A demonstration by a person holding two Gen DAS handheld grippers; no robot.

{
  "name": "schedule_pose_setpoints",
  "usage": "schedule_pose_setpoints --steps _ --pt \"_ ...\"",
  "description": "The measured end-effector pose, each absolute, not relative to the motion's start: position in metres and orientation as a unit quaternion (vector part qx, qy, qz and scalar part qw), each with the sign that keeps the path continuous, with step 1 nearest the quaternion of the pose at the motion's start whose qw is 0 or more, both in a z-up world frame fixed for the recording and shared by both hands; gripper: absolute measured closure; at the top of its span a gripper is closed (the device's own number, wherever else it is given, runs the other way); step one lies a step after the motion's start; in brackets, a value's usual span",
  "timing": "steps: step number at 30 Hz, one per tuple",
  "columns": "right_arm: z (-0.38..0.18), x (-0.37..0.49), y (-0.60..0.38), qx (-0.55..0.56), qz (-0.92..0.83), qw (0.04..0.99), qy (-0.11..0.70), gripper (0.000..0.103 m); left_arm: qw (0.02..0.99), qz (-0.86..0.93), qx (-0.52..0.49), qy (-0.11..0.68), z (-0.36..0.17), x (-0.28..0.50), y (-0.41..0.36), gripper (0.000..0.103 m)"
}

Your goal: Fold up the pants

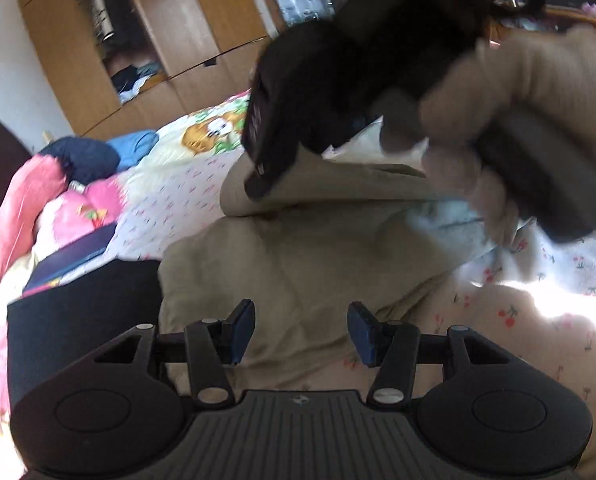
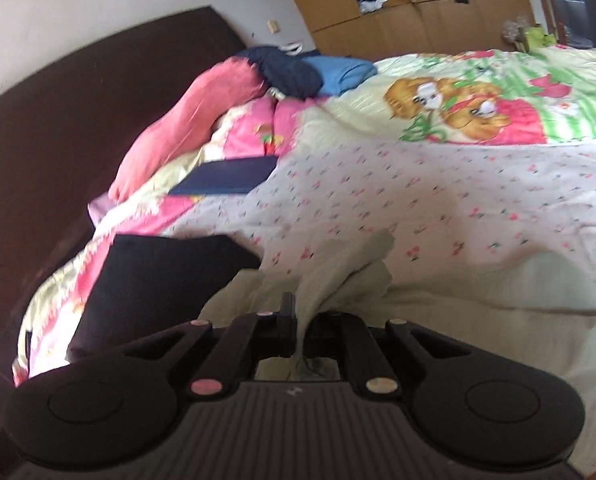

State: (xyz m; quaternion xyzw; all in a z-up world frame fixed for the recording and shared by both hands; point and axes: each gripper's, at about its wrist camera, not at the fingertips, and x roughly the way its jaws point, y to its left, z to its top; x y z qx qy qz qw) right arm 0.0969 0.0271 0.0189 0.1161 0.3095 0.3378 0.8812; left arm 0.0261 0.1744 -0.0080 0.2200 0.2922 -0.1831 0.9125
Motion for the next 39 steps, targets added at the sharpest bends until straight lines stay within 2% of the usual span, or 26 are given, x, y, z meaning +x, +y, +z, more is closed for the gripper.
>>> schedule_pose_setpoints --steps 5,8,12,15,20,23,26,28,29,33,35,39 --pt "0.008 0.087 0.044 0.095 0.321 0.881 0.333 0.098 0.922 -0.176 0.189 0.288 -0.01 0.015 0.199 0.038" --pt "0.019 0.076 0.053 0.062 0.314 0.898 0.304 0.098 0.928 -0.172 0.168 0.284 -0.009 0.013 0.208 0.038" --pt "0.037 0.071 0.062 0.083 0.312 0.908 0.269 0.098 0.932 -0.159 0.157 0.284 -0.009 0.01 0.219 0.038" --pt "0.041 0.063 0.086 0.02 0.329 0.914 0.237 0.098 0.935 -0.15 0.151 0.284 -0.008 0.005 0.226 0.038" --pt "0.013 0.045 0.12 -0.079 0.387 0.882 0.257 0.096 0.934 -0.14 0.152 0.291 -0.008 -0.002 0.234 0.038" --pt "0.009 0.044 0.117 -0.073 0.385 0.883 0.258 0.092 0.932 -0.139 0.159 0.296 -0.008 -0.006 0.235 0.038" --pt "0.017 0.044 0.1 -0.049 0.397 0.875 0.273 0.086 0.929 -0.146 0.171 0.292 -0.004 -0.011 0.234 0.038" --pt "0.022 0.035 0.085 -0.053 0.416 0.867 0.268 0.068 0.929 -0.152 0.183 0.283 0.001 -0.014 0.233 0.038" --pt "0.024 0.03 0.075 -0.055 0.421 0.866 0.262 0.063 0.929 -0.153 0.19 0.276 0.004 -0.014 0.232 0.038" --pt "0.029 0.024 0.023 -0.023 0.376 0.887 0.268 0.062 0.936 -0.163 0.2 0.24 0.02 -0.008 0.225 0.036" --pt "0.028 0.031 -0.012 -0.01 0.322 0.908 0.269 0.062 0.939 -0.173 0.195 0.222 0.025 0.0 0.216 0.032" --pt "0.015 0.047 -0.089 0.023 0.175 0.94 0.292 0.062 0.938 -0.205 0.194 0.2 0.021 0.027 0.183 0.032"
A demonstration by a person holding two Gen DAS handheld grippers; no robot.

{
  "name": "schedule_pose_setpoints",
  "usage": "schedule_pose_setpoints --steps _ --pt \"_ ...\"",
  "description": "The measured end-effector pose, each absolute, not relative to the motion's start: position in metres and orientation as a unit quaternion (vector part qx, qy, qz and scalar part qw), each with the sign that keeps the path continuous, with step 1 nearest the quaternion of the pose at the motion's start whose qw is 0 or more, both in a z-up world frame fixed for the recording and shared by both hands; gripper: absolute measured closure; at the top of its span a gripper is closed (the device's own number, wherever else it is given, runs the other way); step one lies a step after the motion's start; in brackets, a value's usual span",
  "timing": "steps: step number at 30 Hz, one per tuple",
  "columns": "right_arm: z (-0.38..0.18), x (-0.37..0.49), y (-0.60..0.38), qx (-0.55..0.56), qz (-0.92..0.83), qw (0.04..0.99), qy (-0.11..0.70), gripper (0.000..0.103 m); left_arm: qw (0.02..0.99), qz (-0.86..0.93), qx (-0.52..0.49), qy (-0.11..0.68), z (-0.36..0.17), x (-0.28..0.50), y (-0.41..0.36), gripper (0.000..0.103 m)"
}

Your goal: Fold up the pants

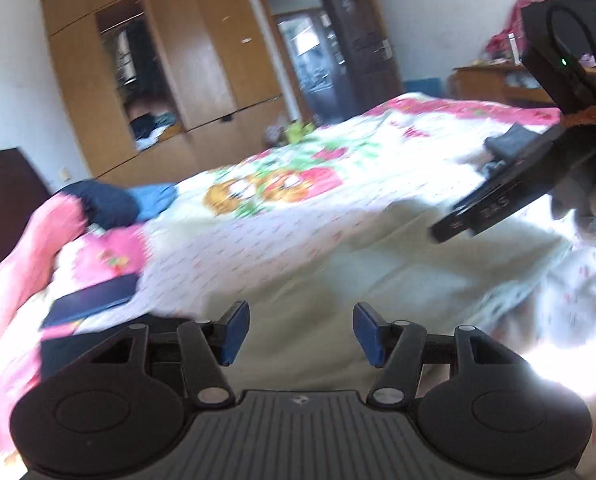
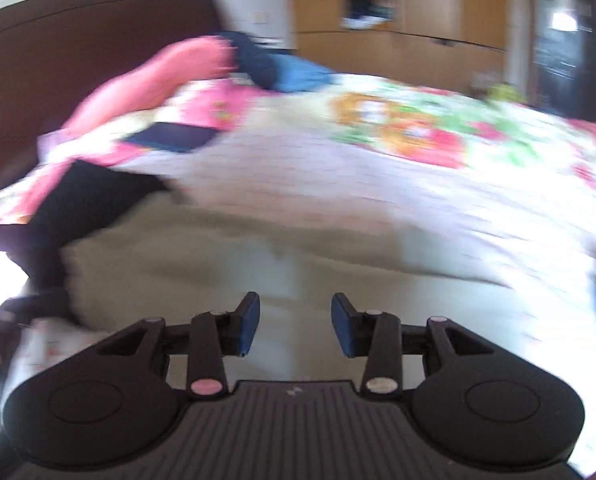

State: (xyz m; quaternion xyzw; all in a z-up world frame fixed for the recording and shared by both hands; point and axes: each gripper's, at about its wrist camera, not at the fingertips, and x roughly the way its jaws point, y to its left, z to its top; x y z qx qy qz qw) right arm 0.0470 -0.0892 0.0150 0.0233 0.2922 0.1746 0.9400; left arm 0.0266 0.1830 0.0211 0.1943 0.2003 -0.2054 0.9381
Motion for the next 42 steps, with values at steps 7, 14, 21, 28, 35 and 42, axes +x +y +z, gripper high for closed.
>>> schedule_pose_setpoints --steps 7,14,21,28,35,42 --pt "-0.034 0.072 -0.184 0.161 0.09 0.912 0.367 0.06 0.902 -0.24 0.224 0.279 -0.03 0.072 0.123 0.032" --pt "-0.059 0.107 -0.19 0.265 0.178 0.878 0.357 0.056 0.885 -0.245 0.283 0.278 -0.031 0.058 0.099 0.032" --pt "-0.072 0.112 -0.221 0.41 0.211 0.814 0.354 0.098 0.871 -0.249 0.314 0.283 -0.034 0.07 0.074 0.032" --pt "-0.078 0.101 -0.273 0.392 0.171 0.819 0.382 0.099 0.854 -0.308 0.299 0.294 -0.038 0.065 0.026 0.033" --pt "-0.063 0.103 -0.291 0.36 0.151 0.841 0.374 0.099 0.855 -0.306 0.319 0.27 -0.019 0.051 0.024 0.032" --pt "-0.055 0.103 -0.297 0.302 0.122 0.855 0.404 0.097 0.883 -0.216 0.288 0.301 -0.036 0.077 0.053 0.03"
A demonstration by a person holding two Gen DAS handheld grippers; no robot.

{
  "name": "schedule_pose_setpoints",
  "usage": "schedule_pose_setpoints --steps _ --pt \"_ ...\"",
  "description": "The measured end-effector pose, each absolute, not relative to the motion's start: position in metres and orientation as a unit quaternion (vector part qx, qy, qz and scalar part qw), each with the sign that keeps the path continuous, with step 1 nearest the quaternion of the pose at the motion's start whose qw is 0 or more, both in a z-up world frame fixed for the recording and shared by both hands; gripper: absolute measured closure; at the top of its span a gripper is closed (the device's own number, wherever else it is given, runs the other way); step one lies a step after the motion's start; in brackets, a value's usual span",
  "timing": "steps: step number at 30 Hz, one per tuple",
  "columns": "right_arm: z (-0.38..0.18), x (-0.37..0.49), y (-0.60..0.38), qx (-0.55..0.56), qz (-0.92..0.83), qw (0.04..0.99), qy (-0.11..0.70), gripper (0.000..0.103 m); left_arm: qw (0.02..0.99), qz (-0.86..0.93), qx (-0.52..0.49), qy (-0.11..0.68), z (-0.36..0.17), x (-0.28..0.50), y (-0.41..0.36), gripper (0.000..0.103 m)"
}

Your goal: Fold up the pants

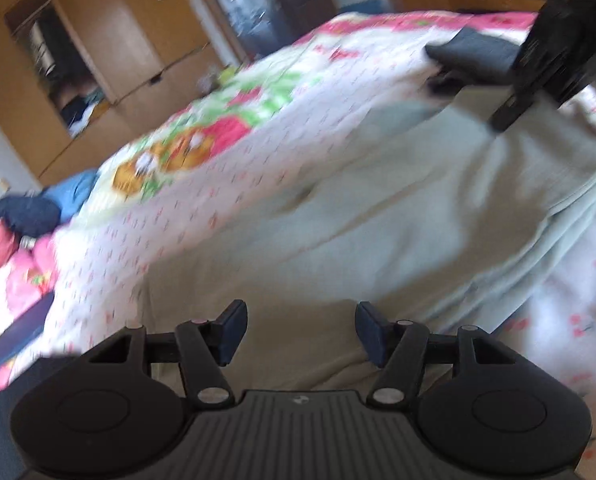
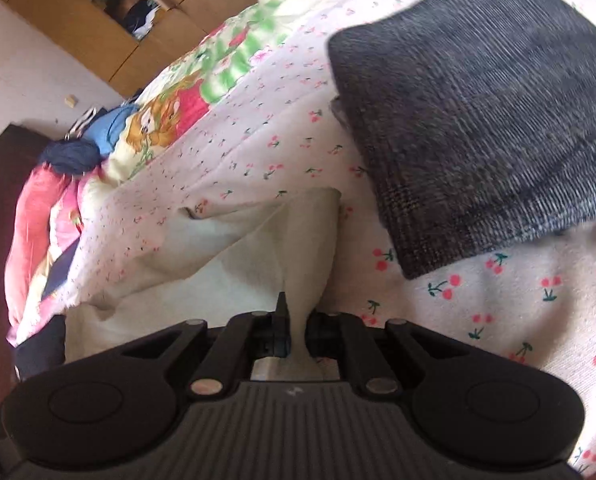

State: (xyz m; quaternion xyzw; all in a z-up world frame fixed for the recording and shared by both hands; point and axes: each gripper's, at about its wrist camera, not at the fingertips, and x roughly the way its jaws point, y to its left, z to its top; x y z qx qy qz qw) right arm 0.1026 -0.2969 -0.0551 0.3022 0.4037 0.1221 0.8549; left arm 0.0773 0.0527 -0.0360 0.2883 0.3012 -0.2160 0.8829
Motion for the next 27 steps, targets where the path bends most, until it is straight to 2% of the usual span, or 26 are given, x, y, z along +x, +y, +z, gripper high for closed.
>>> schedule_pose_setpoints --steps 3,6,13,16,18,21,25,27 --pt "-0.051 0.101 -0.292 0.302 0.124 0.854 0.405 0.094 0.888 -0.203 0.26 0.319 -0.034 0.076 0.074 0.029" --pt "-0.055 0.097 -0.294 0.311 0.132 0.851 0.402 0.088 0.895 -0.18 0.282 0.294 -0.026 0.069 0.08 0.029" --pt "-0.064 0.09 -0.294 0.331 0.118 0.849 0.394 0.087 0.913 -0.214 0.274 0.215 -0.006 0.089 0.023 0.029" --pt "-0.068 0.089 -0.3 0.34 0.118 0.848 0.388 0.087 0.897 -0.226 0.286 0.249 -0.023 0.117 -0.004 0.028" --pt "-0.075 0.089 -0.302 0.351 0.124 0.843 0.388 0.087 0.896 -0.21 0.3 0.251 -0.033 0.131 -0.014 0.028" --pt "-0.081 0.087 -0.303 0.361 0.127 0.842 0.381 0.087 0.915 -0.18 0.255 0.257 -0.025 0.155 -0.015 0.028" --pt "-0.085 0.087 -0.309 0.383 0.13 0.832 0.378 0.087 0.906 -0.127 0.31 0.258 -0.042 0.175 -0.023 0.028" --pt "-0.081 0.084 -0.31 0.385 0.129 0.834 0.374 0.087 0.916 -0.128 0.288 0.247 -0.032 0.165 -0.015 0.028"
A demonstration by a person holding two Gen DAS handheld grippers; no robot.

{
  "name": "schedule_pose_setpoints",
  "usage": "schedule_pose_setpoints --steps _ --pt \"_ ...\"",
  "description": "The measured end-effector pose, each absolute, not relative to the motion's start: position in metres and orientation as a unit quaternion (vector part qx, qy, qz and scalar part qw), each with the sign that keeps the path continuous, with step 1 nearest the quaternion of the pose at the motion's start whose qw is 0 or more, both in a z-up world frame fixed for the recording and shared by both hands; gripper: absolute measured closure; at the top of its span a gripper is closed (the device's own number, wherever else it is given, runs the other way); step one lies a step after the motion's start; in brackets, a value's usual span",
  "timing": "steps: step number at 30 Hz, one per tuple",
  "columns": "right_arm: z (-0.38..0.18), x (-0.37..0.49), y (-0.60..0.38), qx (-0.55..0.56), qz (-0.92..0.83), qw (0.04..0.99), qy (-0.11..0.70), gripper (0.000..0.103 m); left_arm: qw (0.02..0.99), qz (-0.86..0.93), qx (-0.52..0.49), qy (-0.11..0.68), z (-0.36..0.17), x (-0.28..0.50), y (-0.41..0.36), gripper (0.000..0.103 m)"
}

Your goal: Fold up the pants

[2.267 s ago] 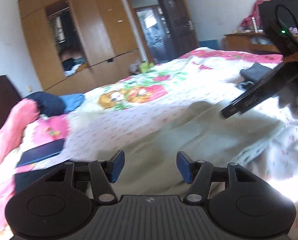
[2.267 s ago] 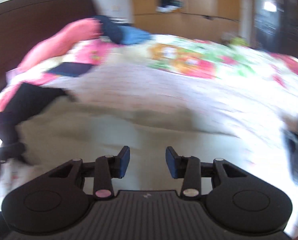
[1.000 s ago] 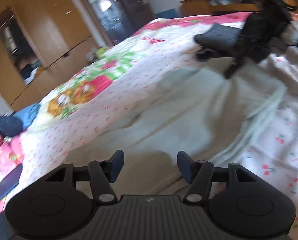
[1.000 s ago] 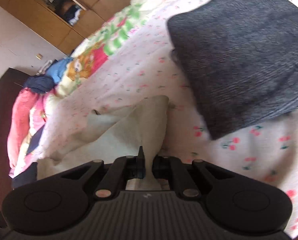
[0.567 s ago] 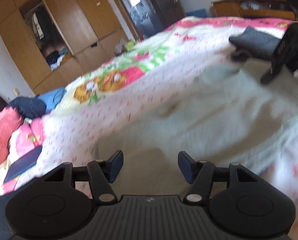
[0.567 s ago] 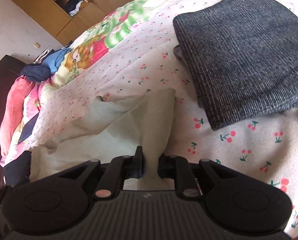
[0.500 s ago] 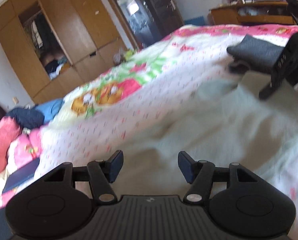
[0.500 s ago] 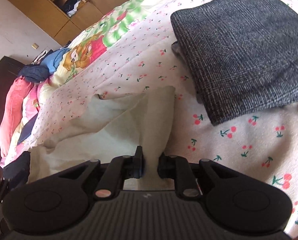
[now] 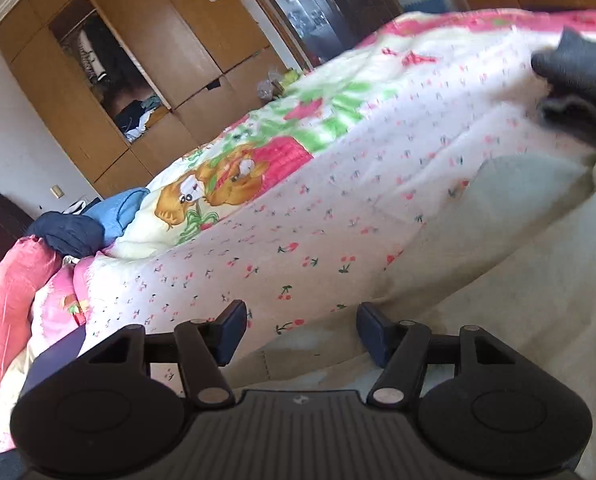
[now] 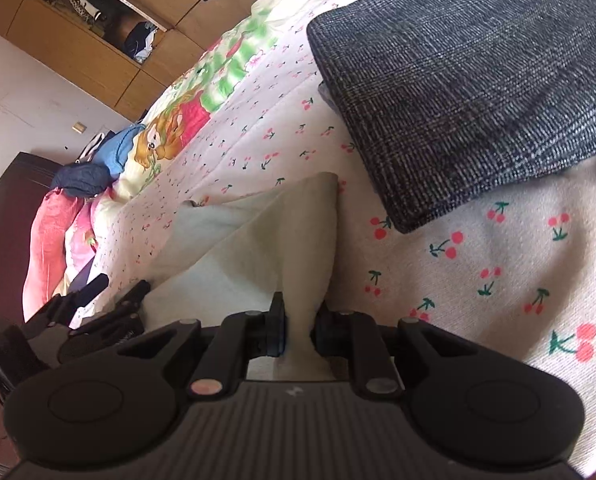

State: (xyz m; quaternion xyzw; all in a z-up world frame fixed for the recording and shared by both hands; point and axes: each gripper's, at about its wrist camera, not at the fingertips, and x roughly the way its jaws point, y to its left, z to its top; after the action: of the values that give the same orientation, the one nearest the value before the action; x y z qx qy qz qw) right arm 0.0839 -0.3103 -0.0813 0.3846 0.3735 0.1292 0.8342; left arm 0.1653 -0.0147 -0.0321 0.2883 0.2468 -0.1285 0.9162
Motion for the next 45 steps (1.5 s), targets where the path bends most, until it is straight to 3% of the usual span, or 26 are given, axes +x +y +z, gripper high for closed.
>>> schedule_pose_setpoints --steps 5,10,13,17,21,23,24,25,29,37,45 --pt "-0.085 0.081 -0.308 0.39 0.134 0.833 0.37 0.087 0.931 -0.16 0.241 0.221 -0.008 0.108 0.006 0.028" --pt "-0.086 0.077 -0.311 0.412 0.132 0.823 0.368 0.087 0.88 -0.239 0.31 0.271 -0.041 0.042 0.008 0.028" --pt "-0.086 0.075 -0.313 0.416 0.135 0.818 0.373 0.087 0.869 -0.243 0.376 0.21 -0.047 0.009 0.011 0.028" --pt "-0.084 0.066 -0.311 0.422 0.142 0.811 0.379 0.077 0.892 -0.233 0.338 0.187 -0.028 0.016 0.01 0.026" --pt "-0.084 0.053 -0.311 0.419 0.136 0.81 0.386 0.077 0.896 -0.244 0.313 0.198 -0.03 0.03 0.003 0.026" --pt "-0.083 0.051 -0.312 0.423 0.128 0.807 0.393 0.081 0.888 -0.278 0.298 0.213 -0.034 0.028 0.0 0.026" --pt "-0.081 0.051 -0.312 0.429 0.125 0.804 0.392 0.091 0.887 -0.283 0.297 0.211 -0.037 0.024 -0.001 0.026" --pt "-0.077 0.049 -0.313 0.439 0.125 0.802 0.385 0.094 0.888 -0.284 0.296 0.21 -0.04 0.019 -0.001 0.026" --pt "-0.035 0.049 -0.302 0.454 0.144 0.807 0.349 0.095 0.889 -0.29 0.267 0.232 -0.045 0.015 0.012 0.026" --pt "0.051 0.093 -0.191 0.398 0.221 0.825 0.337 0.095 0.913 -0.267 0.166 0.26 -0.023 0.038 0.057 0.026" --pt "0.038 0.136 -0.044 0.269 0.25 0.833 0.414 0.095 0.937 -0.217 0.071 0.265 -0.008 0.03 0.115 0.025"
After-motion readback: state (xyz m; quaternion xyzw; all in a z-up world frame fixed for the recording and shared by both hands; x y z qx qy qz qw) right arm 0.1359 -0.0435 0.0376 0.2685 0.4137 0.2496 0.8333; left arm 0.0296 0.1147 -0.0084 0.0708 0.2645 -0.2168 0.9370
